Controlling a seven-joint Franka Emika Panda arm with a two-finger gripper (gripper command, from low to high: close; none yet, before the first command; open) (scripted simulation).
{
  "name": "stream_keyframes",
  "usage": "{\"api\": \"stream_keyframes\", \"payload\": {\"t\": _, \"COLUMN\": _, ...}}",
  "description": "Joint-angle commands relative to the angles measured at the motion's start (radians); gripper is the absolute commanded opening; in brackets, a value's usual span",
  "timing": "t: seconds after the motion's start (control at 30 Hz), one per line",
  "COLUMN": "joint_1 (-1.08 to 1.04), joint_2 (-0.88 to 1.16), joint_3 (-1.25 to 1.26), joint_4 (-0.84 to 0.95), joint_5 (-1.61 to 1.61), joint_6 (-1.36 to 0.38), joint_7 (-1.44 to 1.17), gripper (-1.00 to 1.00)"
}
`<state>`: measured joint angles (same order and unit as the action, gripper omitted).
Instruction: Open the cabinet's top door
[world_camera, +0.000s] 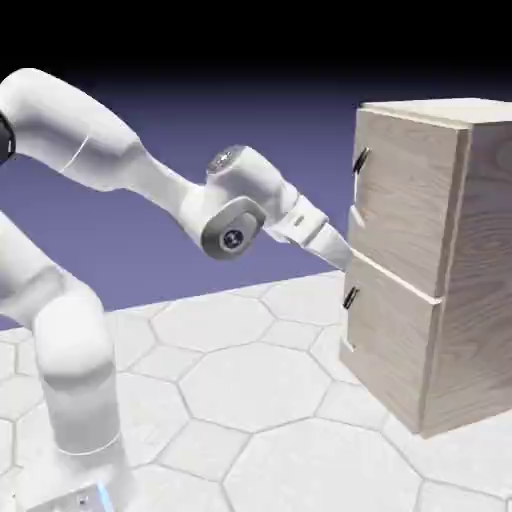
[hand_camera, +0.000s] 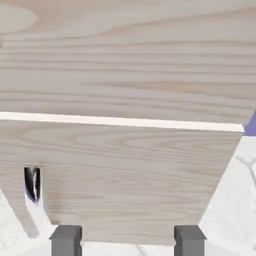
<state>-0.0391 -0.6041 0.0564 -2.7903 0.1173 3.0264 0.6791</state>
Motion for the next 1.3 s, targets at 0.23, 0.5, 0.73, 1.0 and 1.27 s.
{"api": "stream_keyframes", "payload": {"t": 0.23, "joint_1": -0.152, "joint_2": -0.101, "joint_3": 0.167, "joint_4": 0.058, "joint_5": 0.348, "joint_6": -0.031, "joint_7": -0.184, "gripper": 0.0}}
{"api": "stream_keyframes", "payload": {"t": 0.5, "joint_1": -0.303, "joint_2": -0.202, "joint_3": 0.334, "joint_4": 0.117, "joint_5": 0.696, "joint_6": -0.063, "joint_7": -0.367, "gripper": 0.0}}
{"api": "stream_keyframes", "payload": {"t": 0.73, "joint_1": -0.436, "joint_2": -0.291, "joint_3": 0.481, "joint_4": 0.168, "joint_5": 1.0, "joint_6": -0.09, "joint_7": -0.528, "gripper": 0.0}}
{"api": "stream_keyframes", "payload": {"t": 1.0, "joint_1": -0.587, "joint_2": -0.392, "joint_3": 0.648, "joint_4": 0.226, "joint_5": 1.348, "joint_6": -0.122, "joint_7": -0.711, "gripper": 0.0}}
{"api": "stream_keyframes", "payload": {"t": 1.27, "joint_1": -0.739, "joint_2": -0.494, "joint_3": 0.815, "joint_4": 0.285, "joint_5": 1.696, "joint_6": -0.153, "joint_7": -0.895, "gripper": 0.0}}
